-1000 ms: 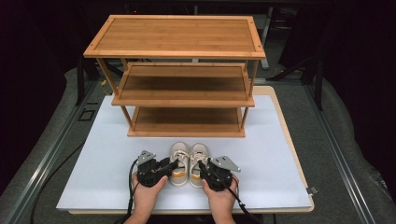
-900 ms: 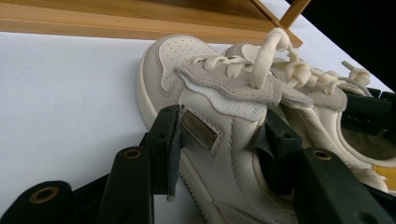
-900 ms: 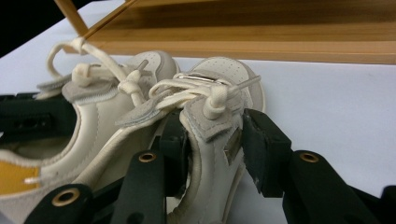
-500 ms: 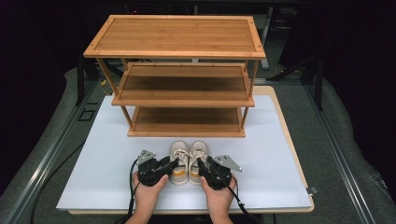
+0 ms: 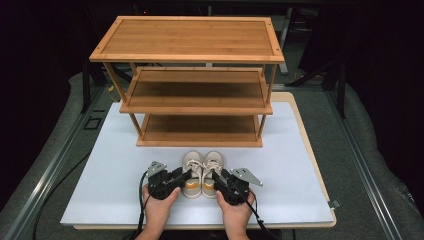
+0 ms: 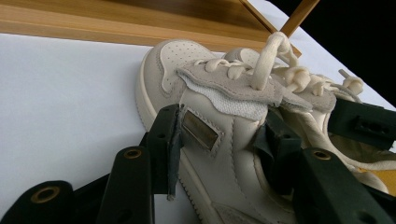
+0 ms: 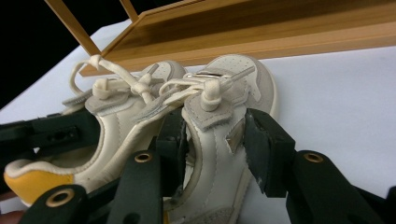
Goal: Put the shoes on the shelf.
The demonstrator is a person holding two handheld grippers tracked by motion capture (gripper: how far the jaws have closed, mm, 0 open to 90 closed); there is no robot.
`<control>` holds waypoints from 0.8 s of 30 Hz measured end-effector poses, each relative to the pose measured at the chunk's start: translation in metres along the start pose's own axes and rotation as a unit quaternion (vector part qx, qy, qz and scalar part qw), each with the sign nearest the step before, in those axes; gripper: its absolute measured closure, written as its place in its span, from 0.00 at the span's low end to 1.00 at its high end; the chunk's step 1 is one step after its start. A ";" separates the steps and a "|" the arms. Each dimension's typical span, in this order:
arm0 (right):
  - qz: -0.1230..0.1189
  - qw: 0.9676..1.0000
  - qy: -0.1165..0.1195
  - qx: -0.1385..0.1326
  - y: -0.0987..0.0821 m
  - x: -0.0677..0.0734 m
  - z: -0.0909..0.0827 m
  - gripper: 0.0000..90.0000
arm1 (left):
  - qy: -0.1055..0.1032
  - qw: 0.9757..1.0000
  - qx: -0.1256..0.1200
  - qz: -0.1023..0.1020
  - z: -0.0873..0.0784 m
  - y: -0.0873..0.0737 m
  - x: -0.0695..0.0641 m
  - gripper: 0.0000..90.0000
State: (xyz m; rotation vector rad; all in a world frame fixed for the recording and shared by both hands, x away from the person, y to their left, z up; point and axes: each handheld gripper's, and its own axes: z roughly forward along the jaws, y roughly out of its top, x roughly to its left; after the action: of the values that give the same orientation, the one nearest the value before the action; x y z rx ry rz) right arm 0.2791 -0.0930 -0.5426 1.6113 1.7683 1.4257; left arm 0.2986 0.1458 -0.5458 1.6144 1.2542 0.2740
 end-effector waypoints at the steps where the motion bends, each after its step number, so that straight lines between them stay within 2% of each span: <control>1: 0.004 1.000 0.004 -0.004 0.000 0.000 0.001 0.67 | 0.003 1.000 -0.003 -0.002 0.000 -0.001 -0.001 0.62; 5: 0.001 1.000 -0.002 -0.006 -0.002 0.001 0.000 0.68 | 0.006 1.000 -0.012 -0.009 0.000 -0.003 -0.002 0.62; 10: 0.010 1.000 -0.007 -0.014 -0.003 0.002 0.001 0.68 | 0.006 1.000 -0.023 -0.020 0.000 -0.005 -0.002 0.63; 17: 0.019 1.000 -0.003 -0.014 -0.004 0.001 0.000 0.70 | 0.008 0.999 -0.024 -0.022 0.000 -0.005 -0.002 0.64; 24: 0.020 1.000 -0.010 -0.020 -0.005 0.002 -0.001 0.70 | 0.011 0.999 -0.025 -0.020 0.000 -0.005 -0.004 0.66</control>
State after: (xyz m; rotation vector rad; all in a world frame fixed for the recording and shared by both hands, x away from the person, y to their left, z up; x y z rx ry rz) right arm 0.2754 -0.0904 -0.5455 1.6426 1.6944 1.4492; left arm 0.2940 0.1427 -0.5484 1.5470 1.2851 0.2973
